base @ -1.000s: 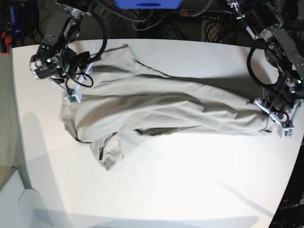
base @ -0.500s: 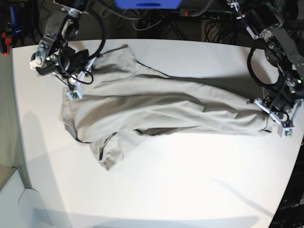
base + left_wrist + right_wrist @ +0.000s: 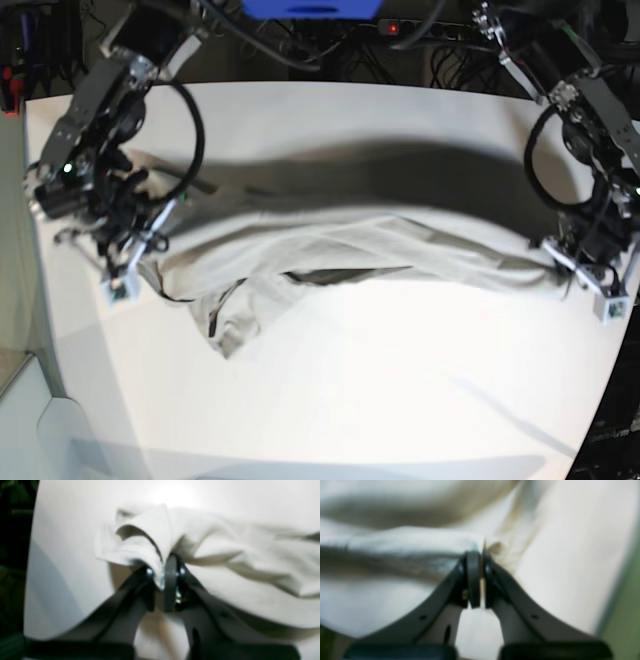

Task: Layout the t-shirt on the table in an organized manner, then fold the t-shirt properly
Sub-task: 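Lift the beige shirt with both grippers and shake it out, then lower the shirt onto the table with both grippers, spreading it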

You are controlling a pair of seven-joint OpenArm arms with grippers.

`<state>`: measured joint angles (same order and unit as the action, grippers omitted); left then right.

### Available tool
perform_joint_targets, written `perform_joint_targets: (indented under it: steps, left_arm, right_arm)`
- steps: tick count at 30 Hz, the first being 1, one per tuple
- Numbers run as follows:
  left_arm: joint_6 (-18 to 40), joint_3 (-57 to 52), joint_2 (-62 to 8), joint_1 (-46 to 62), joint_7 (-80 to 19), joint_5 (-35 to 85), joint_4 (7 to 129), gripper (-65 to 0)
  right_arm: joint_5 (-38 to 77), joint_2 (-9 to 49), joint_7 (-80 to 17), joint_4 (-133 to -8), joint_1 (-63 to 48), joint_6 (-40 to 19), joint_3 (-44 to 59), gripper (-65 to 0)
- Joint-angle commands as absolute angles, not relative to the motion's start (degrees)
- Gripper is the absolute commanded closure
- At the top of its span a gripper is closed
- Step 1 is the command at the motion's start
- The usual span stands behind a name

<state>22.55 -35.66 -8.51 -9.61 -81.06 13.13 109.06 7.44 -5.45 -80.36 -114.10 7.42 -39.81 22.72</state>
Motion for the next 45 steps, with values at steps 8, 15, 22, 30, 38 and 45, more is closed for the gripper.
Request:
perform_joint_targets:
  steps: [8, 15, 22, 30, 38, 45]
  left_arm:
    - [22.4, -35.6, -9.0, -22.3, -80.0, 13.4, 109.4, -0.2]
    - [22.3, -30.4, -9.2, -32.1, -80.0, 13.0, 101.6, -0.2]
    - [22.2, -22.0, -8.7, -40.3, -68.7, 13.2, 85.1, -0.1]
    - [22.2, -22.9, -4.2, -50.9, -58.5, 13.4, 70.3, -0.1]
    - [22.2, -23.2, -2.3, -55.2, -54.0, 13.5, 66.2, -0.1]
    - [22.2, -23.1, -3.6, -47.8, -56.8, 13.5, 71.0, -0.1]
  right_arm:
    - [7.4, -0.4, -80.0, -114.7, 23.6, -40.0, 22.7, 0.0]
    - [7.4, 2.6, -80.0, -108.0, 40.5, -40.0, 22.7, 0.0]
    - [7.3, 9.3, -77.9, -87.2, 58.7, -40.0, 22.5, 0.0]
    - [7.4, 20.3, -63.2, -59.7, 74.8, -40.0, 22.4, 0.0]
    - [7.7, 23.1, -61.8, -53.3, 74.8, -40.0, 18.5, 0.0]
    - [11.8, 21.9, -72.6, -76.6, 70.2, -40.0, 22.1, 0.0]
